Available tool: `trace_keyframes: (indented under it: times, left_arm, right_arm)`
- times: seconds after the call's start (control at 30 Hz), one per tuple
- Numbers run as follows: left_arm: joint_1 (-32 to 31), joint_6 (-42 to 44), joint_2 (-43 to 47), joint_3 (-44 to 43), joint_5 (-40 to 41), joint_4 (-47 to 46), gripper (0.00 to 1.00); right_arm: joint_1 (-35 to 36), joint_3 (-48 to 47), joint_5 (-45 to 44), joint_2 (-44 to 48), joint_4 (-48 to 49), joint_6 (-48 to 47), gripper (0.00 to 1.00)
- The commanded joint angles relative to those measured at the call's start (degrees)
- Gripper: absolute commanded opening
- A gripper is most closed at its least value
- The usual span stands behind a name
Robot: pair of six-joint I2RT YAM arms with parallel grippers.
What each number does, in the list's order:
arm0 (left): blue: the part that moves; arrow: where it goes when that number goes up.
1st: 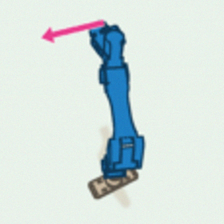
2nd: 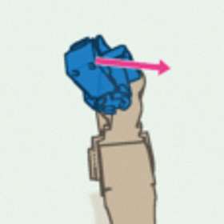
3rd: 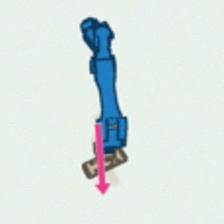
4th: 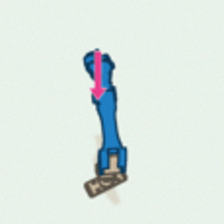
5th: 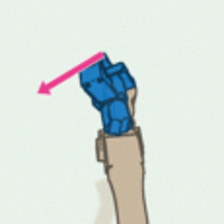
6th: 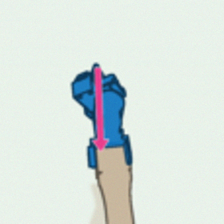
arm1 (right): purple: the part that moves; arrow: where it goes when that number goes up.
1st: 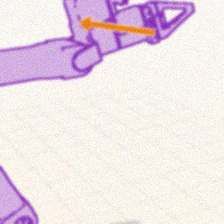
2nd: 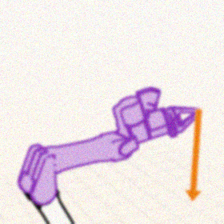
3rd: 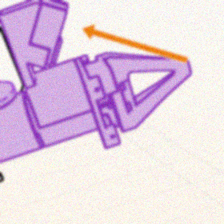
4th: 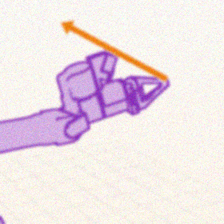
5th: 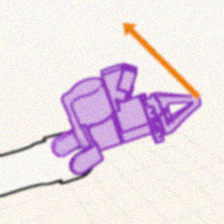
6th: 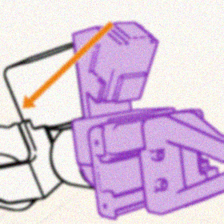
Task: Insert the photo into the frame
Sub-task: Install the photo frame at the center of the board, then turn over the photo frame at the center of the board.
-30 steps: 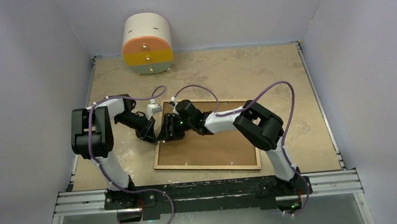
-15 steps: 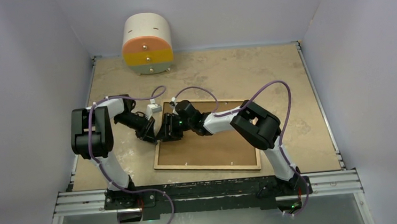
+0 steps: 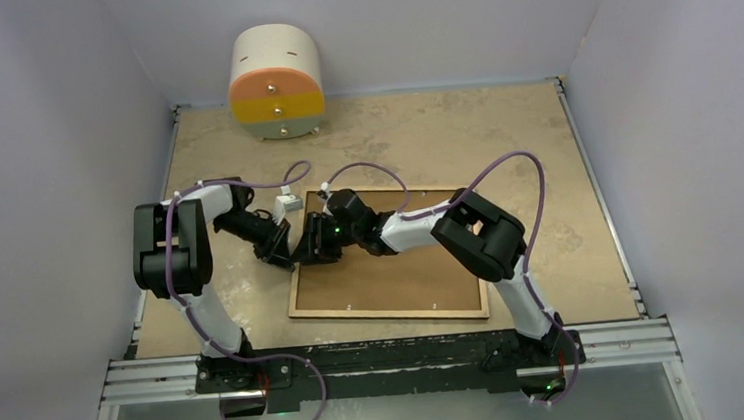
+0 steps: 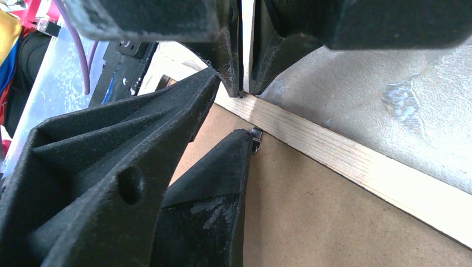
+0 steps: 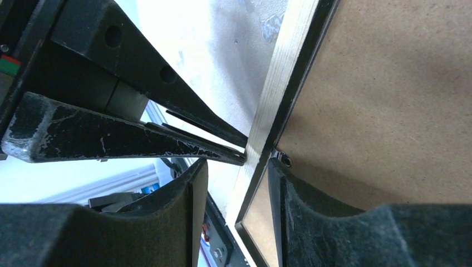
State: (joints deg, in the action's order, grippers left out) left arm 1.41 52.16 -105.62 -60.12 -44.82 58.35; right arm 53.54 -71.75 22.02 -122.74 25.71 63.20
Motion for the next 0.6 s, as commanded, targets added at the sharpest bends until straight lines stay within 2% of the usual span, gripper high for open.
trace_keyframes:
  times: [0.0,0.13,0.2,0.23,0.3,0.33,0.4,0.5,0.57]
  left_arm:
    - [-0.07,4.66,-0.75,1.01,3.13,-4.00,0.11]
    - [0.42,5.59,-0.24,-0.53,3.25,-1.67,0.14]
    - [1.01,5.79,0.86,-1.89,3.60,-0.72,0.22]
    - [1.17,6.07,1.61,-2.14,3.85,-0.26,0.26]
    - [1.38,6.52,3.36,-3.23,4.54,0.91,0.39]
    - [1.42,6.61,4.41,-3.47,4.90,1.33,0.47]
    - [1.41,6.96,6.39,-3.51,5.44,1.86,0.54]
    - [1.41,8.78,8.31,-2.84,6.59,3.24,0.62]
    - [1.42,9.51,8.96,-1.63,8.42,2.79,0.62]
  right_arm:
    - [0.01,0.30,-0.69,0.65,1.68,0.24,0.46]
    - [-0.57,3.12,-1.33,7.92,-1.38,-7.74,0.51]
    - [-0.62,4.14,-2.41,12.53,-7.29,-16.19,0.59]
    - [-0.63,4.44,-3.88,15.53,-12.82,-23.31,0.63]
    - [-0.43,6.04,-6.75,19.50,-19.97,-31.78,0.69]
    - [-0.22,7.55,-7.97,21.50,-22.97,-35.45,0.70]
    - [0.34,10.93,-9.47,24.96,-27.74,-40.66,0.72]
    - [2.15,14.62,-10.43,28.22,-32.39,-44.87,0.72]
    - [4.52,16.26,-12.68,29.48,-34.58,-46.18,0.71]
